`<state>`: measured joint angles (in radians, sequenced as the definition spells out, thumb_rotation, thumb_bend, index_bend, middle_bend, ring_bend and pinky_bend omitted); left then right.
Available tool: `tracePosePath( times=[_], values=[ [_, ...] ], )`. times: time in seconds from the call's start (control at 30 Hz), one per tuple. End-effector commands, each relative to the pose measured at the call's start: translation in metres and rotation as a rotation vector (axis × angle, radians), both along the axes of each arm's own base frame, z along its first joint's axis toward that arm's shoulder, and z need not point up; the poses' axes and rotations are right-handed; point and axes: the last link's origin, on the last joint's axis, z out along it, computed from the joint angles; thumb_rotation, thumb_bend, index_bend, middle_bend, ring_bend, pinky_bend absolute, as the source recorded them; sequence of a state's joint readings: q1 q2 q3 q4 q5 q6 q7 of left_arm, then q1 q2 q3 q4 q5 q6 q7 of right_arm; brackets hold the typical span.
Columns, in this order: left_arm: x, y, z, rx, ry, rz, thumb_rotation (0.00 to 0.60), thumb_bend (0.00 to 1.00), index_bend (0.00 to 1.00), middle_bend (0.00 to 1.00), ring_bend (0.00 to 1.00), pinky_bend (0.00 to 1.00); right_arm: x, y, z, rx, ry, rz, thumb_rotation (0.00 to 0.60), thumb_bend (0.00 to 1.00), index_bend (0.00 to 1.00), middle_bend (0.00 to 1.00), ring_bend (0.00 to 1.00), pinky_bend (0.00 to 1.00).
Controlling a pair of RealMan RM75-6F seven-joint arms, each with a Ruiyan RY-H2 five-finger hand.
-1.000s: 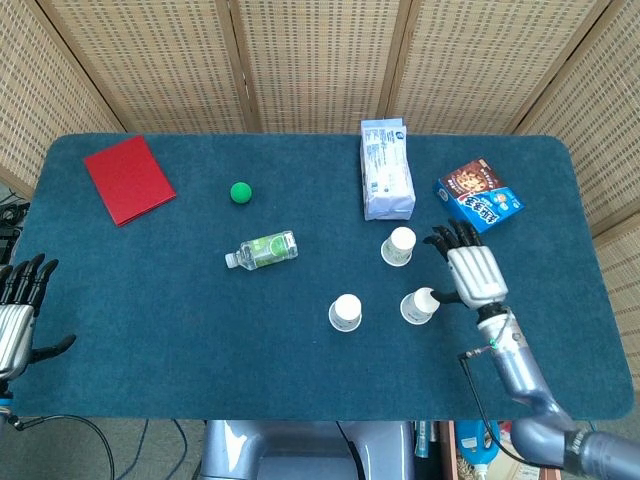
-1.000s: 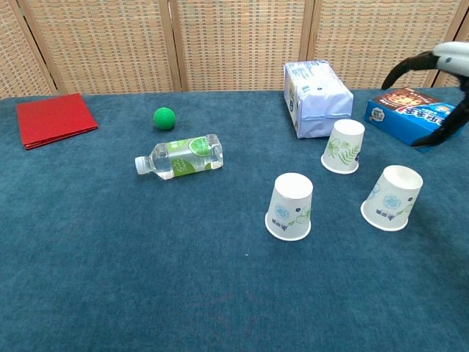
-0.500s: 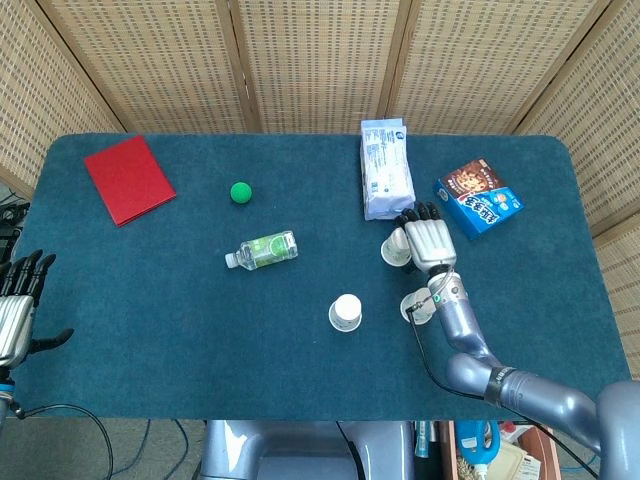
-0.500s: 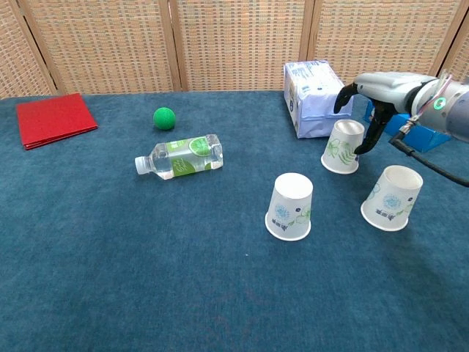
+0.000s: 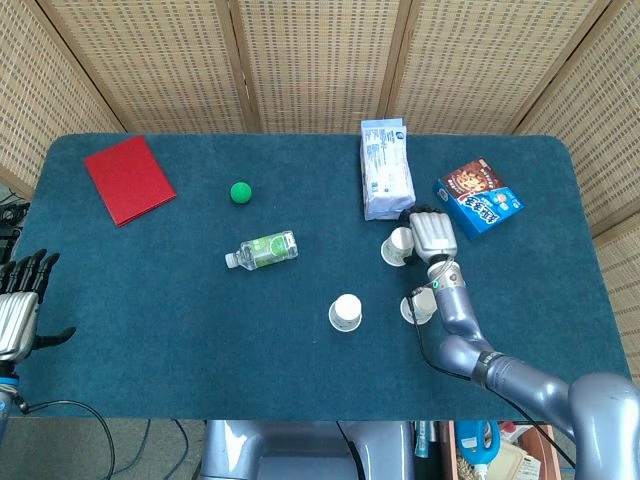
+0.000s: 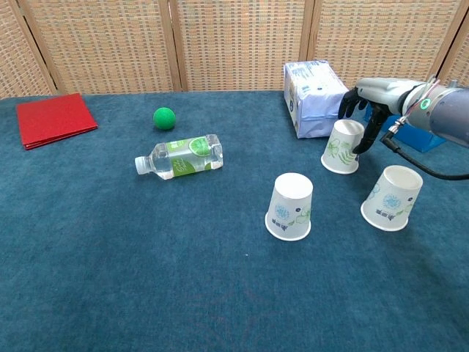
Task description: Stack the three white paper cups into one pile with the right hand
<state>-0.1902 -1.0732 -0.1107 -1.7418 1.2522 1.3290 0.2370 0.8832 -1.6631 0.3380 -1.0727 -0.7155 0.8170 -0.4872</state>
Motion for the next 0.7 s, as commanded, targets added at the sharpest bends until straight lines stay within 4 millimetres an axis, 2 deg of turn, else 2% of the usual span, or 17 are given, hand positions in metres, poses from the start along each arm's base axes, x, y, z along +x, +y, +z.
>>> tracePosePath(
  times=[0.03,0.17,0.47,0.6,0.7],
  values=[
    [0.0,0.0,-0.001,-0.001,0.0,0.004,0.6,0.14,0.0,0.0,0.0,0.0,0.001,-0.002,-0.002,0.003,-0.005,0.003,0.6,0.07,0.43,0.44,0.3,0.37],
    [0.0,0.001,-0.002,-0.004,0.001,0.007,0.6,0.14,0.0,0.0,0.0,0.0,-0.001,-0.003,-0.002,0.003,-0.006,0.002,0.6,0.08,0.48,0.51,0.35,0.38],
    [0.001,0.001,-0.003,-0.008,-0.001,0.005,0.6,0.14,0.0,0.0,0.0,0.0,0.002,0.001,0.001,-0.006,-0.042,0.019,0.6,0.08,0.51,0.52,0.36,0.38],
    [0.001,0.001,-0.003,-0.011,-0.003,0.003,0.6,0.15,0.0,0.0,0.0,0.0,0.016,0.011,0.016,-0.006,-0.074,0.068,0.6,0.08,0.51,0.52,0.36,0.38],
    [0.002,0.0,-0.005,-0.019,-0.005,-0.003,0.6,0.14,0.0,0.0,0.0,0.0,0.031,0.025,0.032,0.002,-0.12,0.116,0.6,0.08,0.51,0.52,0.36,0.38]
  ],
)
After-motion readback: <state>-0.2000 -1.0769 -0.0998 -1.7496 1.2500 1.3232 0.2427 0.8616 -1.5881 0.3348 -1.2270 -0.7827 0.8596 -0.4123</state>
